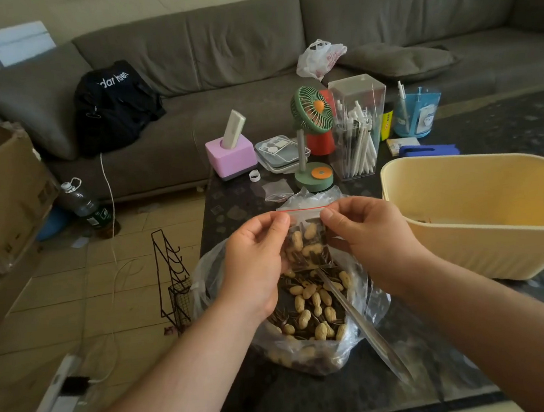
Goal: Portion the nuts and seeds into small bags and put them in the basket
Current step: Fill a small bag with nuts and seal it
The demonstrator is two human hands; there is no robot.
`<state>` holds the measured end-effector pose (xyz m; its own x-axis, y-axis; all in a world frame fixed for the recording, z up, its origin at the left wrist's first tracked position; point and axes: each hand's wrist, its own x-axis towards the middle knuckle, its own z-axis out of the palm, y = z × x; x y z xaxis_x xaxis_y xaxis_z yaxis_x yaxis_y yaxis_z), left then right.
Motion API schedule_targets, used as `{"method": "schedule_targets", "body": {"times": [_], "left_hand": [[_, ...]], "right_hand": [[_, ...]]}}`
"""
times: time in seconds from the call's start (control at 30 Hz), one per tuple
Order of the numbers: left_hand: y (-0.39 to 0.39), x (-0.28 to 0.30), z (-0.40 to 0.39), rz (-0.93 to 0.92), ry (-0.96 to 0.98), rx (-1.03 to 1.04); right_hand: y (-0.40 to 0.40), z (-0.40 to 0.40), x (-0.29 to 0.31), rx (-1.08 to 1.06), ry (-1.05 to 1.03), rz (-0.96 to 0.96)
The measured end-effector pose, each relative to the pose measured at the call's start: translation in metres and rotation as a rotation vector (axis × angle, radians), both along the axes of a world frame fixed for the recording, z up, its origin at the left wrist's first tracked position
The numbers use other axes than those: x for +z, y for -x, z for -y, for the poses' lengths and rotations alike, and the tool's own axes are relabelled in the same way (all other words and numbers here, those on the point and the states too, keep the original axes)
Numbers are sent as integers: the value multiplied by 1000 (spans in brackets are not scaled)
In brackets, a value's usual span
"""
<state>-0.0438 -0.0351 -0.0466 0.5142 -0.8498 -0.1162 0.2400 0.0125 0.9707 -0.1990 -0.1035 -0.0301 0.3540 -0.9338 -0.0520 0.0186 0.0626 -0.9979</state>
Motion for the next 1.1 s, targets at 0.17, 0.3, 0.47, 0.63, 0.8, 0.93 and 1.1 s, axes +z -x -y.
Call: {"method": "schedule_targets", "body": {"times": [0.17, 0.3, 0.47, 0.63, 0.8, 0.93, 1.1], "left_hand": [[-2, 1, 0, 25, 4, 23], [1, 1, 0, 52, 20, 38], [2, 2, 1, 92, 51, 73], [2, 1, 2, 101, 65, 78], [1, 1, 1, 90, 84, 55], [0, 2, -1, 78, 89, 19], [0, 3, -2, 100, 100, -9]], "right_hand": [[1, -1, 3, 35, 21, 2], [0, -3, 5, 20, 21, 18], [-3, -5, 7, 4, 37, 32], [-1, -6, 10, 48, 18, 55], [0, -7, 10, 72, 77, 26], [-1, -5, 9, 65, 92, 15], [-1, -3, 9, 0, 61, 50]]}}
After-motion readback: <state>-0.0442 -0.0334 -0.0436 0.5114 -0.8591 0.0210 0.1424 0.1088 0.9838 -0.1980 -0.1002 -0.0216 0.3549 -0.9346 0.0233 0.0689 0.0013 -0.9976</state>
